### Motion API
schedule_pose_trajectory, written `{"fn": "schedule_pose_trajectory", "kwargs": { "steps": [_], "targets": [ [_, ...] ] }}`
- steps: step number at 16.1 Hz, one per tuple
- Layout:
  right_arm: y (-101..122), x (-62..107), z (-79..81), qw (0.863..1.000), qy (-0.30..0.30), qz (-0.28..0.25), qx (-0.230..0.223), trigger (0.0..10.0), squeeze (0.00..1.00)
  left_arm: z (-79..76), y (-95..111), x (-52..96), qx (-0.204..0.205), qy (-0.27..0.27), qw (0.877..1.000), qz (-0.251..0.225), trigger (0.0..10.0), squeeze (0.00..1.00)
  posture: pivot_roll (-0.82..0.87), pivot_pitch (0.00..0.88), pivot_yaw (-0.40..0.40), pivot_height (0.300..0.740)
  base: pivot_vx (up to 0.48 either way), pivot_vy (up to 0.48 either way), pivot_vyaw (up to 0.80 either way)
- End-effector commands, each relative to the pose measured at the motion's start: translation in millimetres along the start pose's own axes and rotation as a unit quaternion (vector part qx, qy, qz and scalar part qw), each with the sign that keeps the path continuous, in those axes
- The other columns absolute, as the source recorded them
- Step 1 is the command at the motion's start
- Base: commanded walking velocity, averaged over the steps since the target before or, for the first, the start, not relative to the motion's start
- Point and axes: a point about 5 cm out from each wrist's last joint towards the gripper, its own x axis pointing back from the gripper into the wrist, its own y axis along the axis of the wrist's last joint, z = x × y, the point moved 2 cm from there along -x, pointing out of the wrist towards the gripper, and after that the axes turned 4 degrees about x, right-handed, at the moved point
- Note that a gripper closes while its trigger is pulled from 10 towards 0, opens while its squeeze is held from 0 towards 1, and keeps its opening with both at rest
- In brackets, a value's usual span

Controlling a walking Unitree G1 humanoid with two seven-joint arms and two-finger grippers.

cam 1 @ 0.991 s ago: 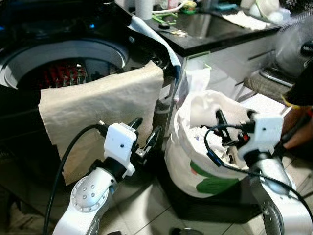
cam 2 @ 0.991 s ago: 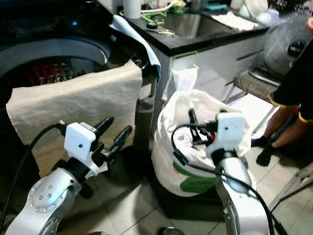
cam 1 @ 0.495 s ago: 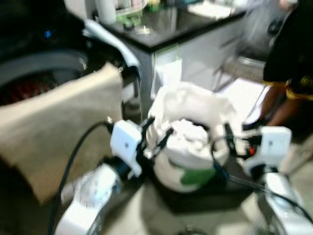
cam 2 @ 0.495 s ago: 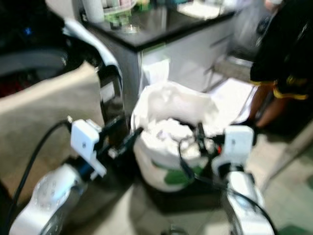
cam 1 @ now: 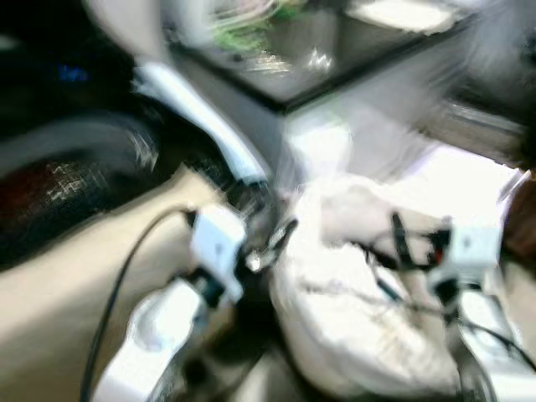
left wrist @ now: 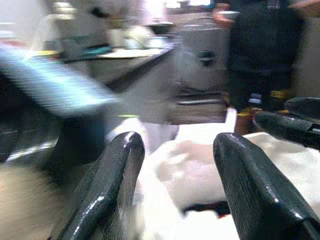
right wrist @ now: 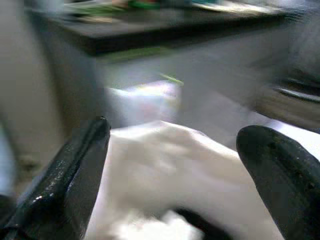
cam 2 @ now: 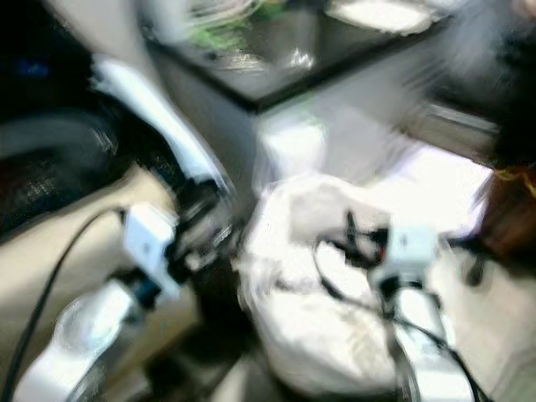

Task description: Clothes washing

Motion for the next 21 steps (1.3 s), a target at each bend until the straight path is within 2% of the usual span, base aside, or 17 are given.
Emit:
{"fn": "schedule_pose_trajectory", "kwargs": {
  "steps": [1, 3, 7, 10, 13, 15, 18, 20, 21],
  "targets": [
    [-6, 5.5, 5.7, 1.0, 0.013, 0.016, -0.009, 10.0, 0.0, 1.1, -4, 4.1, 0.007, -0.008, 1.0, 0.015, 10.0, 0.0, -0.04, 0.051, 0.052, 0.74, 0.0, 0.0, 0.0],
    [-6, 9.7, 10.7, 0.999, 0.024, 0.015, -0.023, 10.0, 0.0, 5.6, -6, 7.5, 0.004, -0.007, 1.0, 0.023, 10.0, 0.0, -0.04, 0.055, 0.056, 0.74, 0.0, 0.0, 0.0],
    [-5, 7.4, 12.0, 0.999, 0.025, 0.014, -0.023, 10.0, 0.0, 17.2, -3, 7.9, 0.003, 0.006, 1.0, 0.019, 10.0, 0.0, -0.04, 0.054, 0.054, 0.74, 0.0, 0.0, 0.0],
    [-5, 6.7, 11.2, 0.999, 0.022, 0.012, -0.027, 10.0, 0.0, 19.2, -5, 9.1, -0.007, -0.002, 1.0, 0.031, 10.0, 0.0, -0.04, 0.053, 0.054, 0.74, 0.0, 0.0, 0.0],
    [-3, 10.4, 11.7, 1.0, 0.016, -0.007, -0.021, 10.0, 0.0, 18.5, -22, 15.8, -0.01, -0.015, 0.997, 0.079, 10.0, 0.0, -0.03, 0.053, 0.063, 0.74, 0.0, 0.0, 0.0],
    [1, 10.9, 12.1, 1.0, 0.024, -0.015, -0.011, 10.0, 0.0, 19.4, -27, 17.3, 0.006, 0.013, 0.997, 0.08, 10.0, 0.0, -0.04, 0.05, 0.052, 0.74, 0.0, 0.0, 0.0],
    [-14, 12.7, 11.3, 0.999, 0.026, 0.015, -0.013, 10.0, 0.0, 13.0, -25, 11.8, 0.009, 0.032, 0.997, 0.069, 10.0, 0.0, -0.04, 0.049, 0.047, 0.74, 0.0, 0.0, 0.0],
    [-33, 17.6, 3.6, 0.999, -0.005, 0.043, -0.034, 10.0, 0.0, 16.7, -23, 8.5, -0.011, 0.061, 0.997, 0.052, 10.0, 0.0, -0.03, 0.051, 0.063, 0.74, 0.0, 0.0, 0.0],
    [-47, 22.5, -2.7, 0.997, -0.026, 0.062, -0.044, 10.0, 0.0, 18.9, -26, 9.6, -0.005, 0.07, 0.996, 0.052, 10.0, 0.0, -0.03, 0.052, 0.066, 0.74, 0.0, 0.0, 0.0]
  ]
}}
